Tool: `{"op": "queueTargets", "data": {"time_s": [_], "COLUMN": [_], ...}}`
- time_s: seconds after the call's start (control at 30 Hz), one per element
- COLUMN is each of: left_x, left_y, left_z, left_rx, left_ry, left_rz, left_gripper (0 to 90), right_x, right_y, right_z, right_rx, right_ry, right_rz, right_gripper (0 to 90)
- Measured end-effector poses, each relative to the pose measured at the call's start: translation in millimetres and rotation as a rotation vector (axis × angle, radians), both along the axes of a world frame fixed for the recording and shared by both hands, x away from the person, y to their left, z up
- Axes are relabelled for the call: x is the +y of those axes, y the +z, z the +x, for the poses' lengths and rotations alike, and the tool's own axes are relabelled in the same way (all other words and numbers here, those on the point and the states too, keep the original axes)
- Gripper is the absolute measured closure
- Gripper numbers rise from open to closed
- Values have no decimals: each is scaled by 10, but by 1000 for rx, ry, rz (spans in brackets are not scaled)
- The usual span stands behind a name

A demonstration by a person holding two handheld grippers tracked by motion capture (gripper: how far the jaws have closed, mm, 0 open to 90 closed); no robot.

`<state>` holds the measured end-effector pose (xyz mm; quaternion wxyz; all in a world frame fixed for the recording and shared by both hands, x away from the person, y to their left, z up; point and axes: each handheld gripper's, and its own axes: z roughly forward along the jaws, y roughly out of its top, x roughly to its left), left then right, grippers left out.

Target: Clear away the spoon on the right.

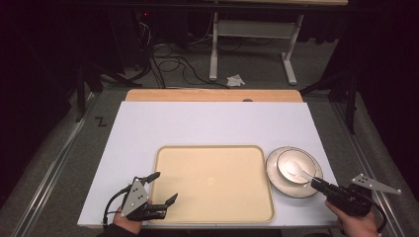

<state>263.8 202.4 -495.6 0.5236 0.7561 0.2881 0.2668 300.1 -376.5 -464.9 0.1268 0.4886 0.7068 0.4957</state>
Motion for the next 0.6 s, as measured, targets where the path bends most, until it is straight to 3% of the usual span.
{"op": "queueTargets", "data": {"time_s": [0.07,0.6], "left_x": [0,2], "left_y": [0,2], "left_z": [0,-1], "left_rx": [0,-4], "left_ry": [1,2], "left_rz": [0,-1], "left_gripper": [158,158], "right_x": [8,31], "right_y": [0,27], "right_z": [0,-20], "right_rx": [1,-30], "right_ry": [3,12], "right_rz": [-4,-19], "right_gripper": [865,870]}}
